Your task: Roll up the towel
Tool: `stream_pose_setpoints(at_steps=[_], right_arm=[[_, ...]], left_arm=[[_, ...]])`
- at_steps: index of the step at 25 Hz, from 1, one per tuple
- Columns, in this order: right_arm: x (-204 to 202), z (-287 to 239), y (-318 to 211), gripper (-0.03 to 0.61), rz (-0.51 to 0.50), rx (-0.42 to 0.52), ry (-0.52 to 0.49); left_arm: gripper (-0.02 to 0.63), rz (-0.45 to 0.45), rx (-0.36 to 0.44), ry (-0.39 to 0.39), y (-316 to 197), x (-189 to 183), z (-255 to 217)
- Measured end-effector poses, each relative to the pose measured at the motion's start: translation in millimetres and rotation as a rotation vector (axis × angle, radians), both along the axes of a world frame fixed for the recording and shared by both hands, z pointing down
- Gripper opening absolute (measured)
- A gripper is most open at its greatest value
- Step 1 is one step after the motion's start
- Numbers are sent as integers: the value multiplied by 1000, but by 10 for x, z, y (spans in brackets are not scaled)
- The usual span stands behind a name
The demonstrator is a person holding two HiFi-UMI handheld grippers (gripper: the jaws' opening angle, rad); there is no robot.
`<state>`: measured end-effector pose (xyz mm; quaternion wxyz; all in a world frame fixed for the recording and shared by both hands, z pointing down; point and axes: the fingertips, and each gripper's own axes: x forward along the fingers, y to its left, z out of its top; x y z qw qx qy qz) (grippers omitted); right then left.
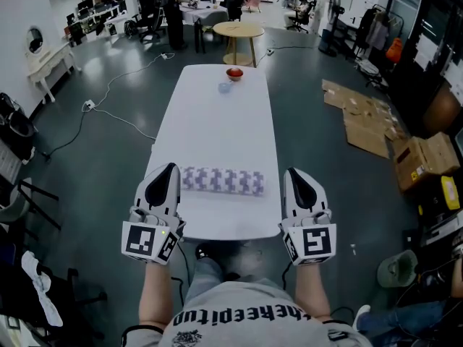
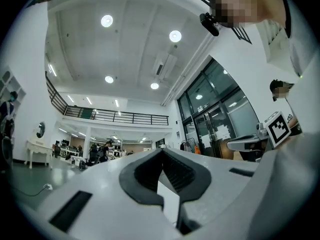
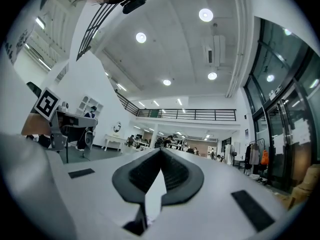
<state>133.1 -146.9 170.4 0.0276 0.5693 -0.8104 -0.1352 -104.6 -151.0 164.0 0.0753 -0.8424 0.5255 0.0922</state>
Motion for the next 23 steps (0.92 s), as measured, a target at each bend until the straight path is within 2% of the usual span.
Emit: stream_pose_setpoints(at_steps=[3,9,16,23], right_arm=[[46,-17,95,3,4,17,7],[-125,-165,293,3,-5,32,11],[-5,-73,269,3,-12,39,3],[-200,-192,202,3,-6,35,-6]], left_arm=[[5,-4,5,0,94,64,-17],[5,-4,10,-5,293,-35,-148],[5,-13,6,-5,278,91,-29],[5,-21,0,-4,199,-128,-144]])
